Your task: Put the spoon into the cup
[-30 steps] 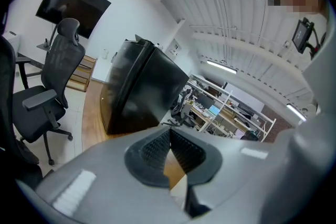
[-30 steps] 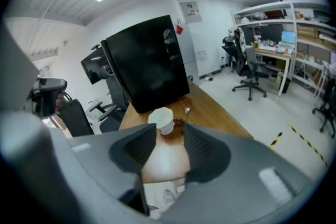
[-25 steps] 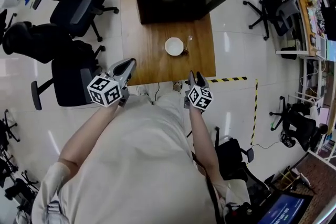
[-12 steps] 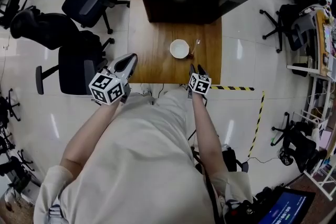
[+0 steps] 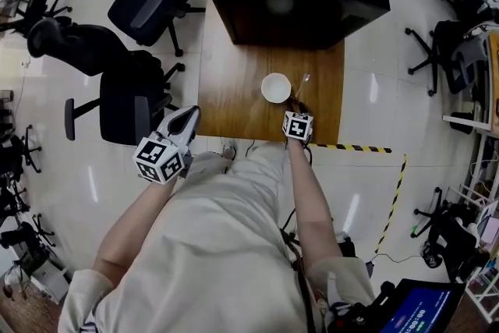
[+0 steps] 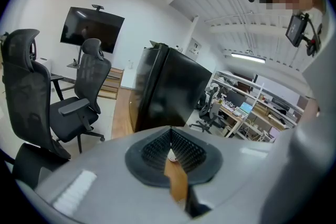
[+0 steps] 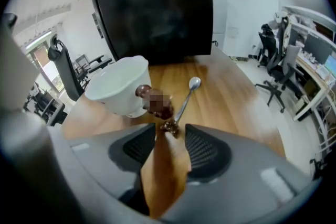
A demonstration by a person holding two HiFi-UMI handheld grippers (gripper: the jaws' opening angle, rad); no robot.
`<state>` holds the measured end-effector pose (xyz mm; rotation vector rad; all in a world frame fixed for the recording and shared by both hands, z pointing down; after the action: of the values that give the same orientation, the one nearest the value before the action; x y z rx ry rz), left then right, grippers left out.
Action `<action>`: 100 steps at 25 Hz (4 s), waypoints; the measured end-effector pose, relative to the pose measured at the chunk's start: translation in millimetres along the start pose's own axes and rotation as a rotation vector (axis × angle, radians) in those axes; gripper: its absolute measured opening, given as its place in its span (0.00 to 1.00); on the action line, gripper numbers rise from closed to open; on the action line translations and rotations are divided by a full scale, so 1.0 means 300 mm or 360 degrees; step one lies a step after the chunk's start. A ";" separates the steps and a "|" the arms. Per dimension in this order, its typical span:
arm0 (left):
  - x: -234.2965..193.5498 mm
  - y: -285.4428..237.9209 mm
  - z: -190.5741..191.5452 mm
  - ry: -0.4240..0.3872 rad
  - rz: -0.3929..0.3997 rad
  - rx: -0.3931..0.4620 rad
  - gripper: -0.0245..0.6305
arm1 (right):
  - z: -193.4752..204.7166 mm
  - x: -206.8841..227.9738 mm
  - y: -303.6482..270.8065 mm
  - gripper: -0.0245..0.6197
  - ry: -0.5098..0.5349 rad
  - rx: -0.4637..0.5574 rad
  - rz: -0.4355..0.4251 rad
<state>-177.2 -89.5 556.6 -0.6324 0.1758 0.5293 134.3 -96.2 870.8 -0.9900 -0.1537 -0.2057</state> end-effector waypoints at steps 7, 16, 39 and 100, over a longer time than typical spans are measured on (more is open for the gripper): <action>-0.008 0.007 0.003 -0.0034 -0.0039 -0.0002 0.04 | -0.014 0.017 -0.050 0.31 -0.0030 -0.0001 0.0061; 0.003 -0.008 -0.011 -0.0024 -0.0040 0.0006 0.04 | 0.013 0.106 0.003 0.25 -0.0019 -0.0030 0.0189; -0.026 -0.044 -0.057 0.0014 -0.0001 0.0059 0.04 | -0.090 0.143 0.177 0.23 -0.0097 0.0161 0.0067; -0.041 -0.135 -0.096 0.0090 0.0092 0.0157 0.04 | -0.208 -0.274 0.223 0.23 0.0226 -0.0278 -0.0379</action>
<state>-166.5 -139.4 558.5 -0.5479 0.2725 0.5551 73.0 -104.6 764.6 -1.1263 -0.1245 -0.5131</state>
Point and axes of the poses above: the fingertips, and each gripper's own axes: y backward along the fingers, x to its right, z out of its underside, the point moved 2 cm from there along y, backward along the fingers, and after that the axes turned 8 degrees about -z, right-handed, at the moved point
